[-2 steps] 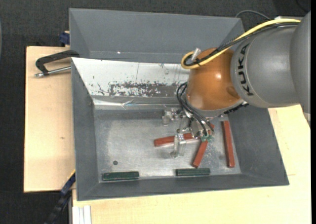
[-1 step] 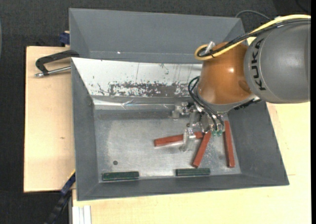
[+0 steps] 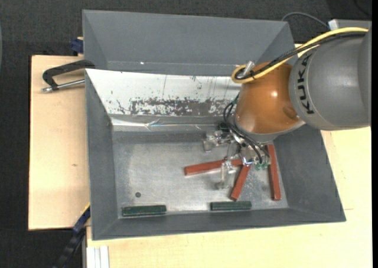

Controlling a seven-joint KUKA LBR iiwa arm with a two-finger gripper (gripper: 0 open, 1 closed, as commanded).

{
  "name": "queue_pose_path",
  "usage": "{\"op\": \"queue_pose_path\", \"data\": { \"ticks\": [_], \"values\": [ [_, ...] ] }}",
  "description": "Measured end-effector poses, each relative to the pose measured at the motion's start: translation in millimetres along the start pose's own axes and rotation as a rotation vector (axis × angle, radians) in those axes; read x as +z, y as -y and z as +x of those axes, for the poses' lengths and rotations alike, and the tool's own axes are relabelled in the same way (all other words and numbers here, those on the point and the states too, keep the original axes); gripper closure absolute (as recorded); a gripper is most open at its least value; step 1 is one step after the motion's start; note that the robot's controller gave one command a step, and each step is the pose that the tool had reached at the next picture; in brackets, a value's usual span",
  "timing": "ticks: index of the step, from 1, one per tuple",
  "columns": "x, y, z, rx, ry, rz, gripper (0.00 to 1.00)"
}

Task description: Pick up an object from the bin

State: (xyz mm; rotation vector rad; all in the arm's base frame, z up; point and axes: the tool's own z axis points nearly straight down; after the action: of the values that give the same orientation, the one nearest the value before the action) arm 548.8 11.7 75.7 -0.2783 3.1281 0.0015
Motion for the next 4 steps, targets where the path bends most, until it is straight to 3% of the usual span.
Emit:
{"op": "queue_pose_path", "data": {
  "ticks": [1,4],
  "values": [
    [5,2,9.7,0.094,-0.001,-0.001,1.00],
    [-9,2,11.4,0.094,-0.006,-0.001,1.00]
  ]
}}
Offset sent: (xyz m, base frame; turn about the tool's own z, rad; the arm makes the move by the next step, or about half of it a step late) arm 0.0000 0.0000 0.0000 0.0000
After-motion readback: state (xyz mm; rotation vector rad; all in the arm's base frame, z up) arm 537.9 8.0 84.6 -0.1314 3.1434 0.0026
